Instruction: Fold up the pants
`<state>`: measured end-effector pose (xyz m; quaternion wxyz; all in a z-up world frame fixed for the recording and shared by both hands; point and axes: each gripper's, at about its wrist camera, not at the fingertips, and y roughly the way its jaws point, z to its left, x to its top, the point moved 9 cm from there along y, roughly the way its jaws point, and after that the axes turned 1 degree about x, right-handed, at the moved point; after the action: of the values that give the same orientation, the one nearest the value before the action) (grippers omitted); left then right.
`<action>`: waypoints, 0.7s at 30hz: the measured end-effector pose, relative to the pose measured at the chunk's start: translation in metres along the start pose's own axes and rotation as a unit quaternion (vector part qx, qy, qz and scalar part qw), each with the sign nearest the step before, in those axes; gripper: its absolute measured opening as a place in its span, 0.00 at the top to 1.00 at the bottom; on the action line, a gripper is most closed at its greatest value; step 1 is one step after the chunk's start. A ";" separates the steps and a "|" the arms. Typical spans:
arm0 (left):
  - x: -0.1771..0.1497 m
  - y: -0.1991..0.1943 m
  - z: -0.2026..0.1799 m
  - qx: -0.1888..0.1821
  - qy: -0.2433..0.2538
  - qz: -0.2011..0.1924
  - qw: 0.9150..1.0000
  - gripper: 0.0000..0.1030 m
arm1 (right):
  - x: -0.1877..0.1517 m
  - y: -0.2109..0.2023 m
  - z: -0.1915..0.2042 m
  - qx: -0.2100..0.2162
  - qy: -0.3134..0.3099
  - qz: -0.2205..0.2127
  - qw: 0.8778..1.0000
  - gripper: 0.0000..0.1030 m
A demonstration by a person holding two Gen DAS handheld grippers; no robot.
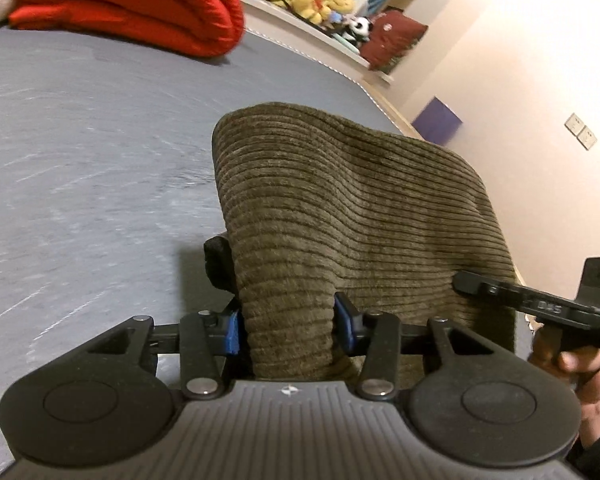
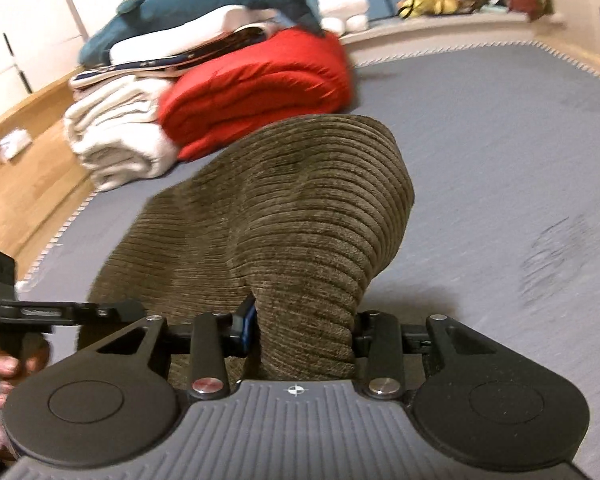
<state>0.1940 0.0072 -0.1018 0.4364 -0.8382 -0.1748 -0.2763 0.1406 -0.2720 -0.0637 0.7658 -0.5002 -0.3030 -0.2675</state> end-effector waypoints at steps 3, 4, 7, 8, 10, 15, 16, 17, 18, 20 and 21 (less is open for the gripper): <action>0.000 0.014 0.014 0.044 -0.002 0.000 0.999 0.50 | -0.010 0.018 -0.031 -0.033 0.017 0.021 0.999 0.52; 0.000 0.016 0.021 0.070 -0.010 0.003 0.997 0.50 | -0.014 0.025 -0.039 -0.048 0.030 0.035 0.998 0.51; 0.002 0.007 0.019 0.086 -0.020 -0.003 0.996 0.48 | -0.020 0.023 -0.060 -0.120 0.039 0.041 0.991 0.49; 0.006 0.002 0.008 0.091 0.009 -0.014 0.996 0.48 | -0.016 0.016 -0.061 -0.128 0.028 0.027 0.991 0.49; 0.007 -0.009 -0.020 0.084 0.084 -0.036 0.992 0.48 | -0.008 -0.002 -0.064 -0.132 0.019 0.002 0.991 0.49; -0.034 0.007 -0.049 0.072 0.202 0.030 0.976 0.50 | -0.019 -0.023 -0.010 -0.040 -0.060 -0.012 0.997 0.48; -0.048 0.015 -0.044 0.095 0.229 0.061 0.967 0.50 | -0.033 -0.019 0.003 -0.021 -0.090 0.012 0.996 0.49; -0.058 0.020 -0.042 0.111 0.258 0.076 0.957 0.49 | -0.053 -0.011 0.010 -0.011 -0.123 0.056 0.991 0.51; -0.064 0.020 -0.044 0.122 0.288 0.083 0.946 0.49 | -0.079 -0.001 0.011 -0.008 -0.148 0.115 0.982 0.53; -0.066 0.016 -0.045 0.116 0.286 0.094 0.947 0.48 | -0.104 0.005 0.004 -0.018 -0.170 0.149 0.974 0.53; -0.062 0.015 -0.045 0.114 0.272 0.091 0.951 0.47 | -0.103 0.001 0.002 -0.015 -0.164 0.145 0.976 0.53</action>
<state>0.1391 -0.0419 -0.1284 0.5838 -0.6880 -0.0027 -0.4310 0.0716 -0.2589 -0.1394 0.7290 -0.5870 -0.3444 -0.0727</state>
